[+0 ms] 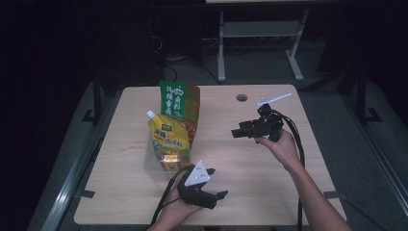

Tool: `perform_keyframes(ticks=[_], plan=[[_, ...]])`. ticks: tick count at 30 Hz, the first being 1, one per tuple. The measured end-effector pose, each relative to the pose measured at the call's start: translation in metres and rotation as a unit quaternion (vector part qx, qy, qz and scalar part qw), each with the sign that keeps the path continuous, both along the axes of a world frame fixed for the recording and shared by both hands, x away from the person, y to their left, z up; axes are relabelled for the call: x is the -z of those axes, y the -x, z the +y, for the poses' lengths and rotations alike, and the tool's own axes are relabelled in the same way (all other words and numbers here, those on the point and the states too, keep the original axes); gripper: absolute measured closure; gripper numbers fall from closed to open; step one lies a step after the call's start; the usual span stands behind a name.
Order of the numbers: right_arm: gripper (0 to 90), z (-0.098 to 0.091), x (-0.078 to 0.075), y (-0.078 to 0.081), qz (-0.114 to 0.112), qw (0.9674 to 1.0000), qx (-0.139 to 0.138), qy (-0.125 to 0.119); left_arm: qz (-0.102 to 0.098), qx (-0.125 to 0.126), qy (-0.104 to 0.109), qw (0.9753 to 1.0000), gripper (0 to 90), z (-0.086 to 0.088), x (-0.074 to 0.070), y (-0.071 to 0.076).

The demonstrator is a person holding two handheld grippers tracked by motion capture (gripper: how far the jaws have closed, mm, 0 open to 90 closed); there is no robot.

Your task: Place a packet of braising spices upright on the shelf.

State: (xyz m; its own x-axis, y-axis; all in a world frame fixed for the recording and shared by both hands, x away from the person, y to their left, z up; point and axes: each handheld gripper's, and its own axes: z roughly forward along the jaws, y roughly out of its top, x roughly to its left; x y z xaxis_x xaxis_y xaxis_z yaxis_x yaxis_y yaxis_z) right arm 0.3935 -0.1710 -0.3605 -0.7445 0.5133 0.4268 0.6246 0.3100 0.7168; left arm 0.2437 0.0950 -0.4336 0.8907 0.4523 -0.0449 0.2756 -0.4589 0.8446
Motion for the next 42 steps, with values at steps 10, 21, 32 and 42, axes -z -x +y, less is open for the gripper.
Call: perform_keyframes(ticks=[10, 21, 32, 42], plan=[[33.5, -0.009, 0.006, 0.009, 0.0, 1.0, 0.007, -0.002, 0.0, 0.0, -0.003, 1.0, 19.7, 0.001, 0.0, 0.0], [33.4, -0.03, 0.014, 0.024, 0.002, 0.9997, 0.022, -0.005, -0.005, 0.004, -0.009, 0.9999, 19.7, 0.001, 0.0, 0.0], [32.7, -0.046, 0.023, 0.037, 0.009, 0.9996, 0.028, -0.002, -0.004, 0.003, -0.011, 0.9999, 19.7, 0.001, 0.0, 0.0], [32.1, -0.06, 0.035, 0.051, 0.023, 0.999, 0.037, -0.005, -0.003, 0.003, -0.01, 0.9999, 19.7, 0.0, 0.002, 0.0]])
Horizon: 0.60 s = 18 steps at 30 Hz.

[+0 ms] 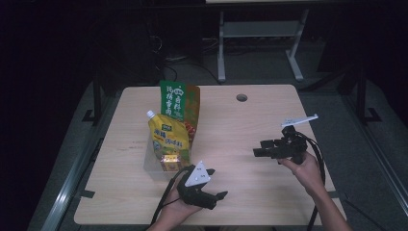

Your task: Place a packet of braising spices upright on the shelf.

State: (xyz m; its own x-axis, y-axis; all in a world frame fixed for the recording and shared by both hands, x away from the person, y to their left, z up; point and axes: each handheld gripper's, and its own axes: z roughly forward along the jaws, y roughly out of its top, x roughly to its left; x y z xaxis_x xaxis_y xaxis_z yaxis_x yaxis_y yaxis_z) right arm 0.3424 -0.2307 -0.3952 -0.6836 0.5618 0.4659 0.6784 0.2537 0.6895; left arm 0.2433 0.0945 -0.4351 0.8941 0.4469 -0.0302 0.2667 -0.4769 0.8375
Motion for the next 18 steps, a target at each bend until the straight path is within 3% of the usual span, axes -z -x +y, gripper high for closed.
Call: perform_keyframes(ticks=[18], plan=[[31.5, -0.027, 0.026, 0.039, 0.012, 0.9998, 0.014, -0.008, -0.004, 0.003, -0.009, 0.9999, 19.6, 0.001, 0.001, 0.002]])
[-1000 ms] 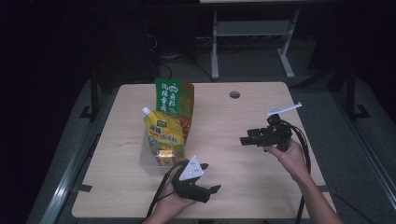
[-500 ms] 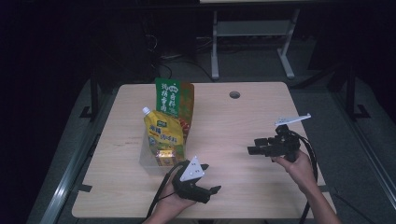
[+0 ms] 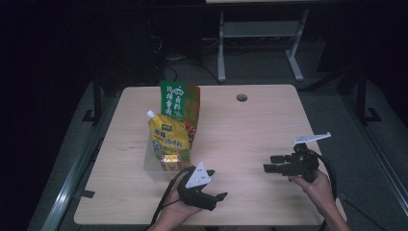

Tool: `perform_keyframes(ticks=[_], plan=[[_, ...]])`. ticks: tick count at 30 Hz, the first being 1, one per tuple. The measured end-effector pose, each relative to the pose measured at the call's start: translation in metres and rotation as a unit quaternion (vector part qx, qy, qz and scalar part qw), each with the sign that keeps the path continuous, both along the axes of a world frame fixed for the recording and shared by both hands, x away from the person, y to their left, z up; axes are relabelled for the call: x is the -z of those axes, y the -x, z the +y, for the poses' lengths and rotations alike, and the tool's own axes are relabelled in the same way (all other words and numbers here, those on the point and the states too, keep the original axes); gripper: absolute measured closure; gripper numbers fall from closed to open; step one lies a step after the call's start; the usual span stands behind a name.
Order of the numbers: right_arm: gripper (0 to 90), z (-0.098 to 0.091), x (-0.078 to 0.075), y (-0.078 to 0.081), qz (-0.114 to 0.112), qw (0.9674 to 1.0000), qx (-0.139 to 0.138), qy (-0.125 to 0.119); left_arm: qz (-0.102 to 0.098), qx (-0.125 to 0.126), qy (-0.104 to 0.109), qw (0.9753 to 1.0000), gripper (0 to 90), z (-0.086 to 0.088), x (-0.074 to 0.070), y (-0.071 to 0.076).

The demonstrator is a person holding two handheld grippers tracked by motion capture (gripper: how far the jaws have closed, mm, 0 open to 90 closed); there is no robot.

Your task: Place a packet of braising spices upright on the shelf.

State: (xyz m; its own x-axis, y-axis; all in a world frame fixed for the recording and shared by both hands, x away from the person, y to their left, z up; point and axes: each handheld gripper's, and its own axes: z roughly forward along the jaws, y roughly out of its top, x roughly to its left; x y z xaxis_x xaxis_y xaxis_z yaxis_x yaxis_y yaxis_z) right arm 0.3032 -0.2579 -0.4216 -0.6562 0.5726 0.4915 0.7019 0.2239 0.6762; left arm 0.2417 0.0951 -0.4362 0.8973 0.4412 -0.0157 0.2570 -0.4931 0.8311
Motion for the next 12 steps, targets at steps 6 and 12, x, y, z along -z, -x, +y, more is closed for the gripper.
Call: perform_keyframes(ticks=[6, 12], plan=[[30.9, -0.01, 0.004, 0.012, 0.0, 1.0, 0.008, -0.003, 0.003, 0.001, 0.001, 1.0, 19.5, -0.002, 0.0, 0.001], [28.7, -0.018, 0.008, 0.027, -0.01, 0.9997, 0.021, -0.007, 0.006, 0.005, 0.007, 0.9999, 19.3, -0.002, -0.001, 0.002]])
